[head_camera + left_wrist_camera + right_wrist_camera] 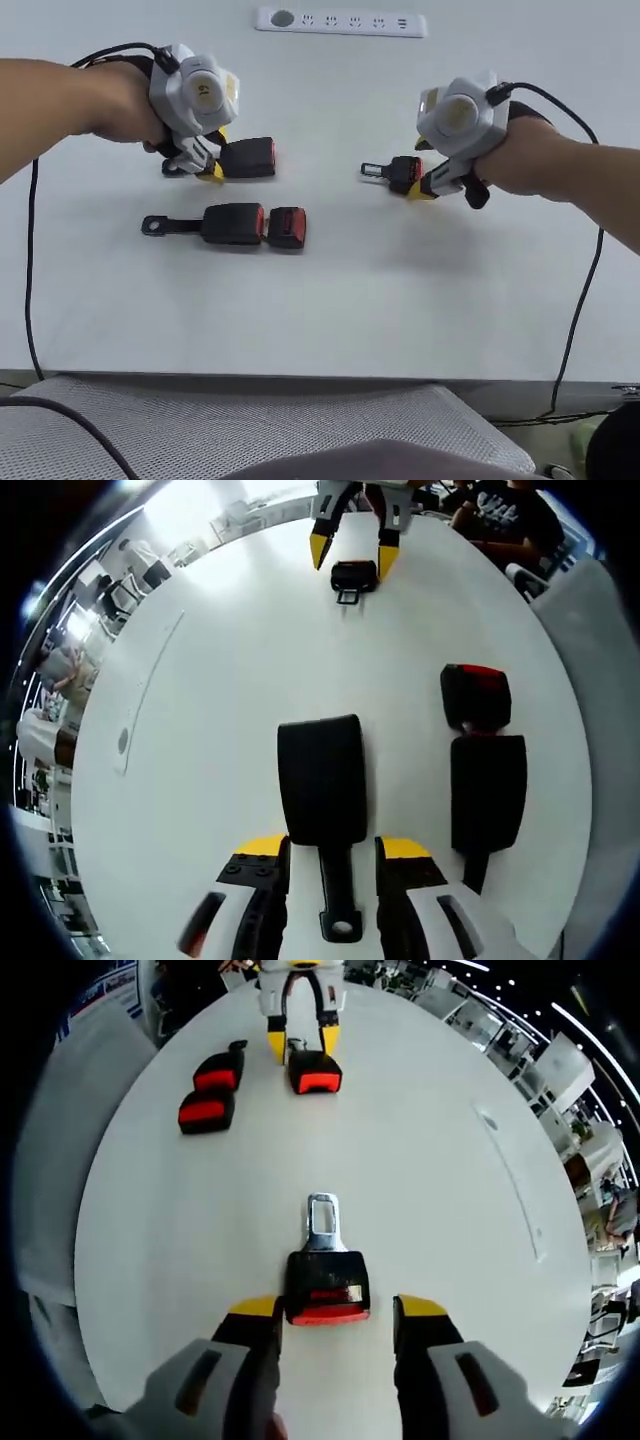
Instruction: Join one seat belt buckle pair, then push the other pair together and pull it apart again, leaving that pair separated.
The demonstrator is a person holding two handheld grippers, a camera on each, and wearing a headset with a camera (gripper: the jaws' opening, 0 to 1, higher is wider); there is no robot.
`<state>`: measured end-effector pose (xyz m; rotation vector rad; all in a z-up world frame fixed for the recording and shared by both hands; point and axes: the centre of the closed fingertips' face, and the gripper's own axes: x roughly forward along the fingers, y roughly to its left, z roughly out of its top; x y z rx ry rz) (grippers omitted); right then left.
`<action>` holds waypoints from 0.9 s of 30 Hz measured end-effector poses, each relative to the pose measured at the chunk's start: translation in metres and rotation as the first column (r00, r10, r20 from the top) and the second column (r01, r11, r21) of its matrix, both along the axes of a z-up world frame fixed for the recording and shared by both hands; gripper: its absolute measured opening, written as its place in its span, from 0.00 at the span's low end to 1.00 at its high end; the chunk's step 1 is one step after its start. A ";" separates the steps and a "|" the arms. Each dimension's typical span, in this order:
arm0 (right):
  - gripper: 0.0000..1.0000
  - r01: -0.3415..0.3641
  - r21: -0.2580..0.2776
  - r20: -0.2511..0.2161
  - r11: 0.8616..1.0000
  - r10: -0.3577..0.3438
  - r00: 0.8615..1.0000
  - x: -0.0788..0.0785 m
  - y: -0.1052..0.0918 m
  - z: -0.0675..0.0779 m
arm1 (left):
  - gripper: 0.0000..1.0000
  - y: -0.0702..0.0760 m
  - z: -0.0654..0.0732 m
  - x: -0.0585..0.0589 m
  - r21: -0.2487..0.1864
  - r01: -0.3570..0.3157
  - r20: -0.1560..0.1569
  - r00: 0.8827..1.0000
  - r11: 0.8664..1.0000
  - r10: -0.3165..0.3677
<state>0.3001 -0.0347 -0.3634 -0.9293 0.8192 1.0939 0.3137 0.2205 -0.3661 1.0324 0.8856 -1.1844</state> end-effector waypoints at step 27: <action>0.85 0.198 0.296 0.036 0.934 -0.218 0.975 -0.112 0.044 0.074 | 0.64 0.050 0.083 -0.119 -0.347 -0.359 0.064 0.913 0.866 0.403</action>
